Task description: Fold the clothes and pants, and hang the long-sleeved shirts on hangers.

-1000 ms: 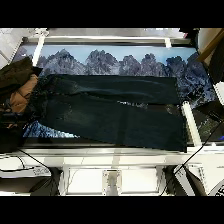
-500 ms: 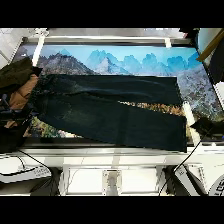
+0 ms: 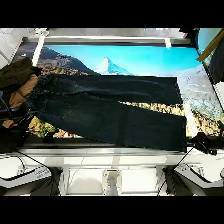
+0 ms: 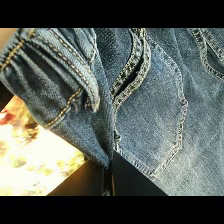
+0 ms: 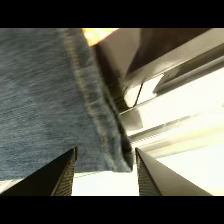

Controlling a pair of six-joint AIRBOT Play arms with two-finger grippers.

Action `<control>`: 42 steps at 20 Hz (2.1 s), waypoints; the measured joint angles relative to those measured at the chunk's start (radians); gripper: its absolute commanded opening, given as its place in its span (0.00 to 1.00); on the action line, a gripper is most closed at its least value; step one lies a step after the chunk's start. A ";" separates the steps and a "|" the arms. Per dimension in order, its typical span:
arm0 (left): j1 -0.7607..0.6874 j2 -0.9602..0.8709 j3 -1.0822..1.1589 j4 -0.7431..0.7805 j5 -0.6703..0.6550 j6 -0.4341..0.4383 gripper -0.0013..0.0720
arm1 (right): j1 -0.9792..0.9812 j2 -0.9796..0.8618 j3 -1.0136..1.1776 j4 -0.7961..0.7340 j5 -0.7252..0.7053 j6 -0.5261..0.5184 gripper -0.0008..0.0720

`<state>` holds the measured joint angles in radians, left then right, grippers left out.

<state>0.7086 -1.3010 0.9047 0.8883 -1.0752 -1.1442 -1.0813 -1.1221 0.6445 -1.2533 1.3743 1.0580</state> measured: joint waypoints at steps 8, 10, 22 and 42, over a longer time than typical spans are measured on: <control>0.000 0.004 0.000 0.000 -0.003 -0.004 0.08 | -0.005 -0.113 -0.010 0.009 -0.024 -0.003 0.58; 0.000 0.004 0.000 0.000 -0.003 -0.004 0.08 | 0.021 -0.118 -0.028 0.005 -0.034 -0.004 0.58; 0.002 0.035 0.000 0.001 -0.009 -0.022 0.08 | 0.161 -0.066 0.023 0.063 0.119 -0.024 0.05; -0.436 -0.537 1.076 0.573 -0.045 -0.612 0.08 | 0.525 -0.546 0.818 0.377 -0.224 0.563 0.05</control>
<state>0.2722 -1.8378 1.9808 1.4616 -1.1198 -1.7561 -0.5564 -1.6684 1.4628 -0.8764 1.1503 1.6211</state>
